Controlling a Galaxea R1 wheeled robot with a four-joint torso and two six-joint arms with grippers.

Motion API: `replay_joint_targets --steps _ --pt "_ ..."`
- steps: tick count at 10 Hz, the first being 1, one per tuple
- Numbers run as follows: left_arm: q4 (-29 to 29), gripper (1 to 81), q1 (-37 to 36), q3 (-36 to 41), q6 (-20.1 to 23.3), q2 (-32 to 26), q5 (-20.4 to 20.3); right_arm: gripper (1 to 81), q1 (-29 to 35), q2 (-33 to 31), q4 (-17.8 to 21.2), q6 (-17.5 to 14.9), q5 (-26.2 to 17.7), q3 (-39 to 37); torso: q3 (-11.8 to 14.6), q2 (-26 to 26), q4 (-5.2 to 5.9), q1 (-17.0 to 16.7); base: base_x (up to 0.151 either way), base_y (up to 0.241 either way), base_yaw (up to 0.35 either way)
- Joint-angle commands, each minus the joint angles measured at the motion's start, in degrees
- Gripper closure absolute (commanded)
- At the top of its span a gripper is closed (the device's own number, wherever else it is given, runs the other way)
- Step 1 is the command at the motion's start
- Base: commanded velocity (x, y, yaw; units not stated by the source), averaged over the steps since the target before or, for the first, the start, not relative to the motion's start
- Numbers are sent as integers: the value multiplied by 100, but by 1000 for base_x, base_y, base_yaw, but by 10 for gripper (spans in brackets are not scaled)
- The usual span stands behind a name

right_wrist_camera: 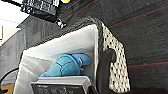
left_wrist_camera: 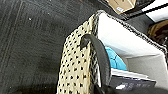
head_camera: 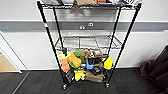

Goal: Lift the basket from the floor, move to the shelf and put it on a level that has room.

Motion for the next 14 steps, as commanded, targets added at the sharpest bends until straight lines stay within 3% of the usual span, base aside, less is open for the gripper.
replay_joint_targets --steps 1,3,8,9,10,13,14 --pt "-96 811 -652 82 -15 -247 235 811 665 -125 112 -4 -193 119 516 567 0 -365 0 0 0" --pt "-105 811 -732 91 -15 -221 235 811 682 -99 112 -4 -193 101 643 851 0 -542 0 0 0" --pt "-96 811 -723 55 -15 -159 235 811 630 -99 112 -4 -193 84 1527 1812 0 -1174 0 0 0" --pt "-70 811 -662 64 -6 -176 235 811 559 -99 104 -4 -185 84 1556 2016 0 -1309 0 0 0" --pt "-52 811 -565 90 3 -203 183 811 507 -133 69 -13 -149 110 1368 2210 0 -1438 0 0 0" --pt "150 811 -239 336 20 -352 -503 811 252 -292 33 -92 308 286 1556 2665 0 -1742 0 0 0" --pt "150 811 -231 416 20 -414 -539 811 269 -301 42 -84 308 295 1560 2861 0 -1869 0 0 0"
